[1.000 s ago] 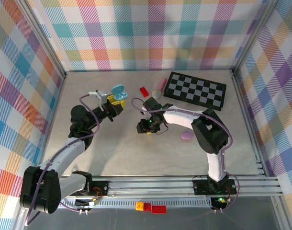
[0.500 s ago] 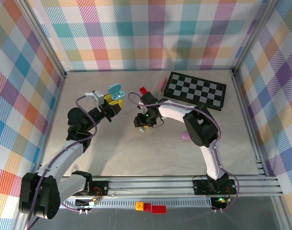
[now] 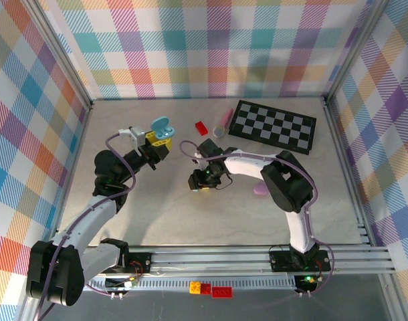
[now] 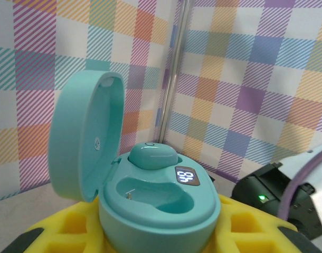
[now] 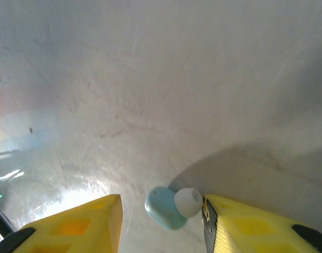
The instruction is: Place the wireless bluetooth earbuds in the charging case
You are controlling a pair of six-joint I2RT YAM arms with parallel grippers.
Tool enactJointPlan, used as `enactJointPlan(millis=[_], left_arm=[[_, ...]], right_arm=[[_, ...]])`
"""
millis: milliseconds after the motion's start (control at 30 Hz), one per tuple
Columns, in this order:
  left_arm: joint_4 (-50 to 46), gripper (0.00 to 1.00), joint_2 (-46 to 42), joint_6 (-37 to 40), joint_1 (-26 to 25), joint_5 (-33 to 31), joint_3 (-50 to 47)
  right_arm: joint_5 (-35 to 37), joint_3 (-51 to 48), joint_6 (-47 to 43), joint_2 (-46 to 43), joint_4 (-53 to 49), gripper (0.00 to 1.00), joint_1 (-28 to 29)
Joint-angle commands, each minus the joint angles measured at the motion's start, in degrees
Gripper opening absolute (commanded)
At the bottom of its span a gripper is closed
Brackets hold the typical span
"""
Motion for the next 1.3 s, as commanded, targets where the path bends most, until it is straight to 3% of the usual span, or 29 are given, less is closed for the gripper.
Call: enactJointPlan(millis=[0,333,667,967,1267], left_arm=[[1.2,0.32,0.4,0.3,1.2,-0.9,-0.1],[6.6,0.32,3.6,-3.8,6.4,-2.9,-0.2],[5.9,0.32,3.3,-6.4,12.5,-7.8,0.0],[4.5,0.32,2.2,-6.5,14.2,-8.5,0.6],[4.5,0.32,1.5,-6.4,14.3,-8.0,0.4]], right_arm=[[-0.6,-2.3,1.5,-2.7,0.2,0.44,1.1],[15.1,0.6,-5.6,-6.2,-8.1,0.44,4.2],[30.9,12.7,-15.5,1.6,-18.6,0.41,11.1],[45.8,20.0,-19.7,8.9,-25.2,0.36,16.7],[46.8,21.4,-19.3,11.2,-26.0,0.32,17.6]])
